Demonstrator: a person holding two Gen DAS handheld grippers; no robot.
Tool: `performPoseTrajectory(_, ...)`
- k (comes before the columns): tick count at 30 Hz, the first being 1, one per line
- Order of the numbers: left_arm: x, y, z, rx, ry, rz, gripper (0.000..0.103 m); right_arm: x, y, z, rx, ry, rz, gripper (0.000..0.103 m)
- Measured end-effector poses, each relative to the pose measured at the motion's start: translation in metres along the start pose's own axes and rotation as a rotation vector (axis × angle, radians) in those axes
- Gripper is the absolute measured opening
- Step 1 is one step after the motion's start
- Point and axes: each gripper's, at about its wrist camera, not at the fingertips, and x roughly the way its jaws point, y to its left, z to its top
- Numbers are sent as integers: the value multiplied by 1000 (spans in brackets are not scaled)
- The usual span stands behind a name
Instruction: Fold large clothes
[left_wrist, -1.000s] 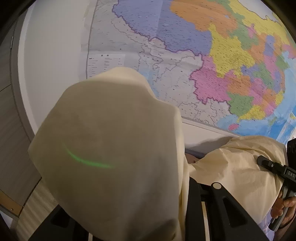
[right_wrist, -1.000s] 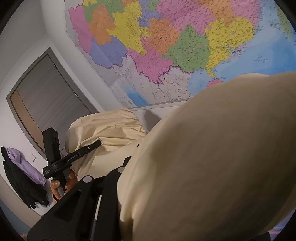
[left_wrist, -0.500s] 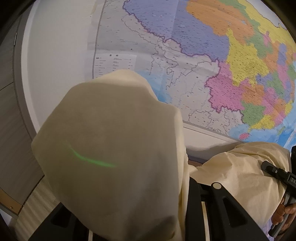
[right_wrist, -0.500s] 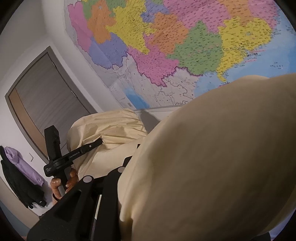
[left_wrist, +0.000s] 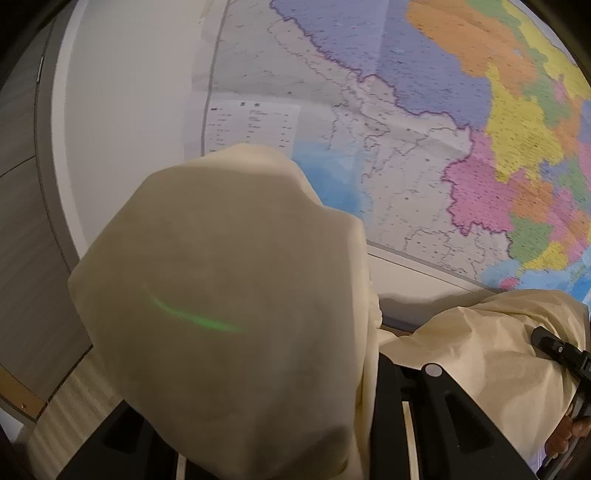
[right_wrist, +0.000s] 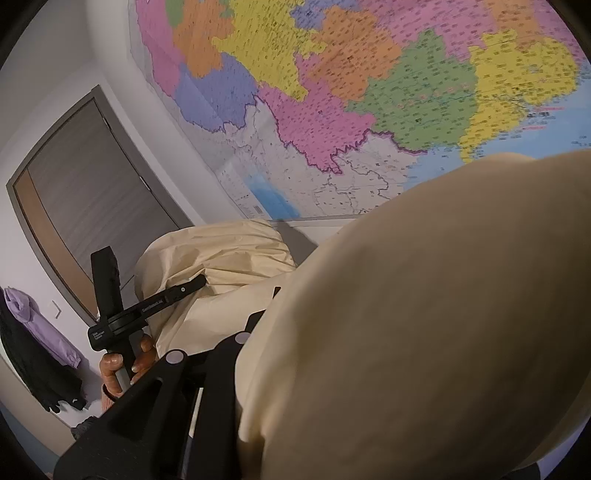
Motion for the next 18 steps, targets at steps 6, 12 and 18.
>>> performPoseTrajectory(6, 16, 11, 4, -24, 10, 25, 24, 9, 6, -1, -15, 2, -9, 16)
performPoseTrajectory(12, 37, 33, -3, -74, 34, 45, 24, 14, 16, -10, -65, 7, -32, 15)
performPoseTrajectory(18, 64, 48, -20, -97, 76, 64, 24, 15, 19, -31, -100, 42, -42, 15)
